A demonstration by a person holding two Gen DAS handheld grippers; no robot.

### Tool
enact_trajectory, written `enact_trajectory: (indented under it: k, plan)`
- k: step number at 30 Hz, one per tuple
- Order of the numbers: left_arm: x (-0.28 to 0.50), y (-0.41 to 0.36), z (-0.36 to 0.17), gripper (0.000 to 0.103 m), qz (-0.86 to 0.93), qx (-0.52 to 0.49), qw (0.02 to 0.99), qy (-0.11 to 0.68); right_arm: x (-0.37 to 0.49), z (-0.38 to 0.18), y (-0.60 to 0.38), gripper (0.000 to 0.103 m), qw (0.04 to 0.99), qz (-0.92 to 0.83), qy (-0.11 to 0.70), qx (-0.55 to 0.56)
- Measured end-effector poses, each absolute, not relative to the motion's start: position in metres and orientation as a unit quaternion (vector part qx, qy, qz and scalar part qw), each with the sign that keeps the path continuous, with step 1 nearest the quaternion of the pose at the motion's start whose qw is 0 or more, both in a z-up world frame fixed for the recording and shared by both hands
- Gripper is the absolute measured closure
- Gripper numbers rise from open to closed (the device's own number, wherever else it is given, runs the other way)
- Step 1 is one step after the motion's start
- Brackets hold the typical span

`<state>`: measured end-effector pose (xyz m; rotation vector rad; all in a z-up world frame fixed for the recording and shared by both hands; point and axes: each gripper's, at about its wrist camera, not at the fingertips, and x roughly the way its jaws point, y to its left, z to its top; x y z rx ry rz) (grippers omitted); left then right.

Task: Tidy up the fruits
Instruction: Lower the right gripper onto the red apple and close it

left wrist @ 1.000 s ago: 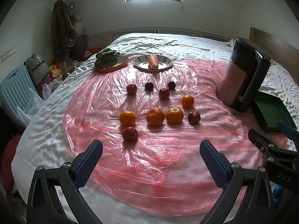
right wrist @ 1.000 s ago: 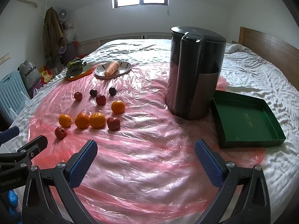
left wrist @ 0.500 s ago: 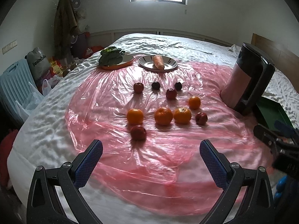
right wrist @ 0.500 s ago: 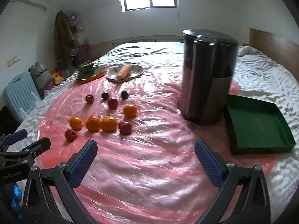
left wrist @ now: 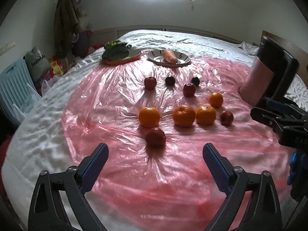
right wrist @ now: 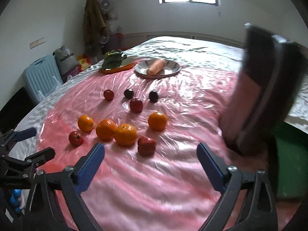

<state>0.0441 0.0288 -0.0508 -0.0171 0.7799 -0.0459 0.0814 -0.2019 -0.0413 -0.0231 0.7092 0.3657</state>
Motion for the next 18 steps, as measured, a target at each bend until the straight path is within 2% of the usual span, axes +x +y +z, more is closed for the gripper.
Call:
enact_trajectory:
  k: [7, 18]
  plan:
    - [0.079, 0.027, -0.065, 0.025, -0.026, -0.024, 0.909, 0.416, 0.121, -0.064, -0.194, 0.0, 0.899, 0.215, 0.381, 0.004]
    - [0.1, 0.026, -0.084, 0.037, -0.026, -0.053, 0.875, 0.48, 0.143, -0.085, -0.191, 0.0, 0.863, 0.24, 0.443, 0.025]
